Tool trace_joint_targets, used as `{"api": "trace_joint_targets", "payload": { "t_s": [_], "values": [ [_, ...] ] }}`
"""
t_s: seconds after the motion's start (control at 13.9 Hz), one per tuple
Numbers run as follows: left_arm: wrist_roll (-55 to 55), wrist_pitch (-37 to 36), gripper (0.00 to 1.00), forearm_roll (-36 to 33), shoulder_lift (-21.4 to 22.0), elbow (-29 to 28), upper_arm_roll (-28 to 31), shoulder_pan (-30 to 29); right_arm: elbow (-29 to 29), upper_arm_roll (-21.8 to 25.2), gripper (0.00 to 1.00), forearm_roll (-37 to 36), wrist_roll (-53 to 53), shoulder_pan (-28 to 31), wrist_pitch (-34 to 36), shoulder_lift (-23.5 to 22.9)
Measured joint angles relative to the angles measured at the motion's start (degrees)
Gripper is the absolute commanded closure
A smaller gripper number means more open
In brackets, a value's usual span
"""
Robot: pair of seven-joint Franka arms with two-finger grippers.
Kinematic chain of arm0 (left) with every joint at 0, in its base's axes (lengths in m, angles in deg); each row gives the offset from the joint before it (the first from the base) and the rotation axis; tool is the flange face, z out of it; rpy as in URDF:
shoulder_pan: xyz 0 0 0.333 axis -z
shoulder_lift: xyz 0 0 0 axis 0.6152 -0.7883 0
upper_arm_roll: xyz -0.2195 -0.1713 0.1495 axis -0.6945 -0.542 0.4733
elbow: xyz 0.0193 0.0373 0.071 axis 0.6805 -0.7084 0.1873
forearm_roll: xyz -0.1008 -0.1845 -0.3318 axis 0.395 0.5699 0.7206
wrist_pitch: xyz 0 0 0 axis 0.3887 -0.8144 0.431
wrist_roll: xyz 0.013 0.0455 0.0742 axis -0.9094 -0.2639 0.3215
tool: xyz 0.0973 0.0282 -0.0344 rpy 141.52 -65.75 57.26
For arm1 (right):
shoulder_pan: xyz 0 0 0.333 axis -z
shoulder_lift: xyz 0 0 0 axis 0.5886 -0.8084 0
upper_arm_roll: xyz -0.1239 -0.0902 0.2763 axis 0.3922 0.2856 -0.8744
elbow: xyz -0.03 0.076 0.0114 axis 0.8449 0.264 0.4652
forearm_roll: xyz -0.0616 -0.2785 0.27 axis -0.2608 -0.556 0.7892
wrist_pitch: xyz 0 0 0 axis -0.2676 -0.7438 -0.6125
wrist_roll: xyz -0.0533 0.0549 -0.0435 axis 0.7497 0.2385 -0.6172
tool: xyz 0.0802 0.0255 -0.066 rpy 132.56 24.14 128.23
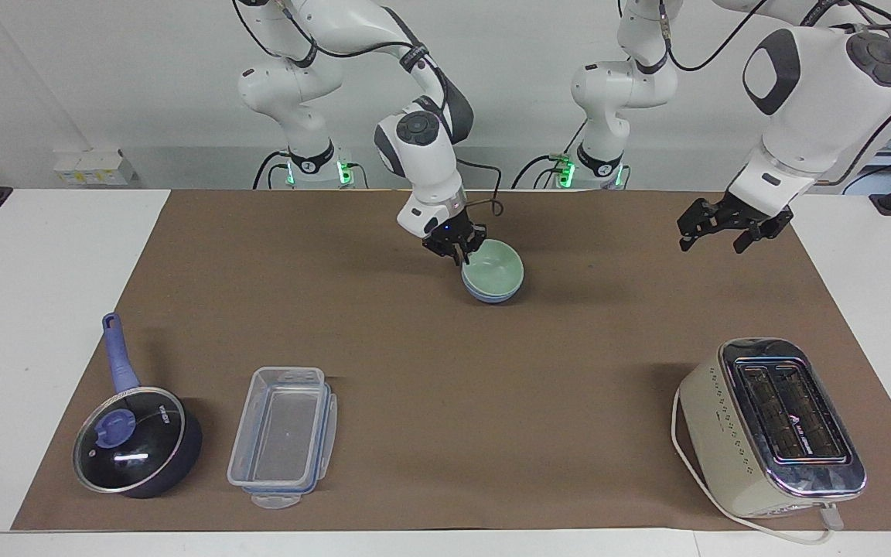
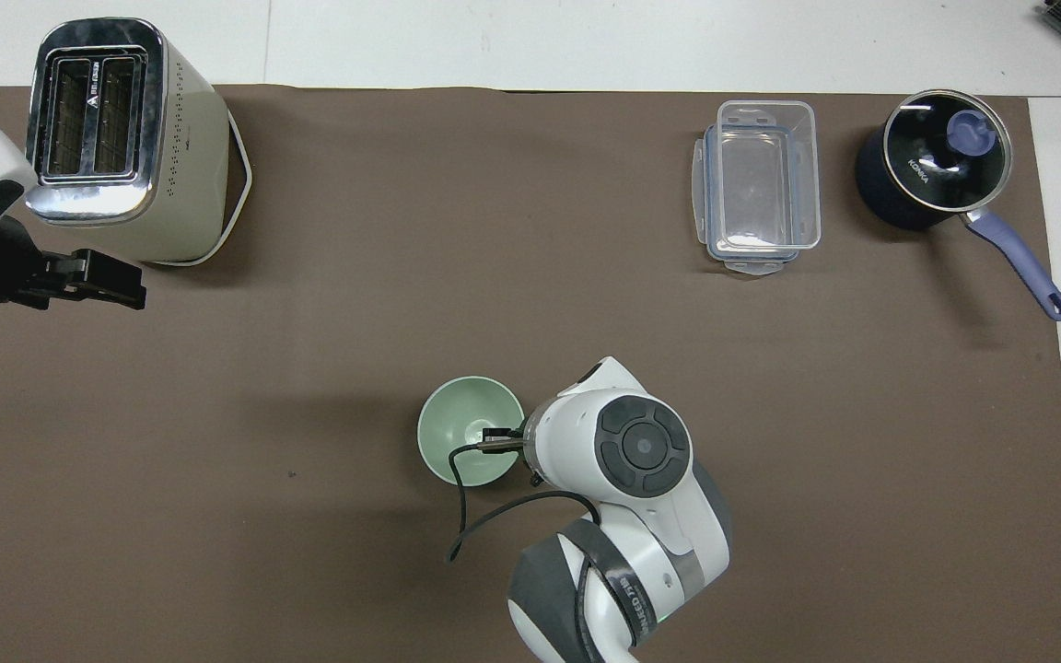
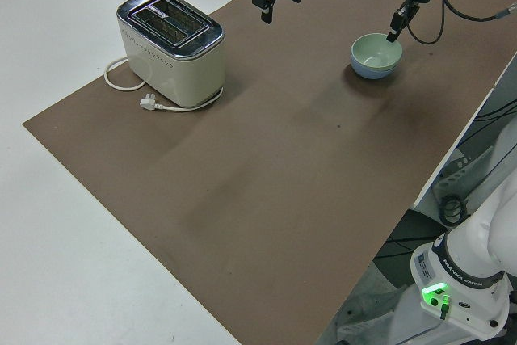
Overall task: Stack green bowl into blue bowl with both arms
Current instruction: 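Carry the green bowl over the blue bowl and lower it inside, then open the right gripper and withdraw it from the stacked bowls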
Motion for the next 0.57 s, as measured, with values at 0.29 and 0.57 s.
{"api": "trace_joint_targets", "payload": {
  "t_s": [0.29, 0.57],
  "values": [
    [0.00, 0.00, 0.00, 0.00, 0.00, 0.00, 0.00, 0.00, 1.23, 0.17, 0.00, 0.00, 0.00, 0.26, -0.07, 1.00],
    [0.00, 0.00, 0.00, 0.00, 0.00, 0.00, 0.00, 0.00, 1.79, 0.93, 0.00, -0.21, -1.84, 5.15, 5.80, 6.84]
  ]
}}
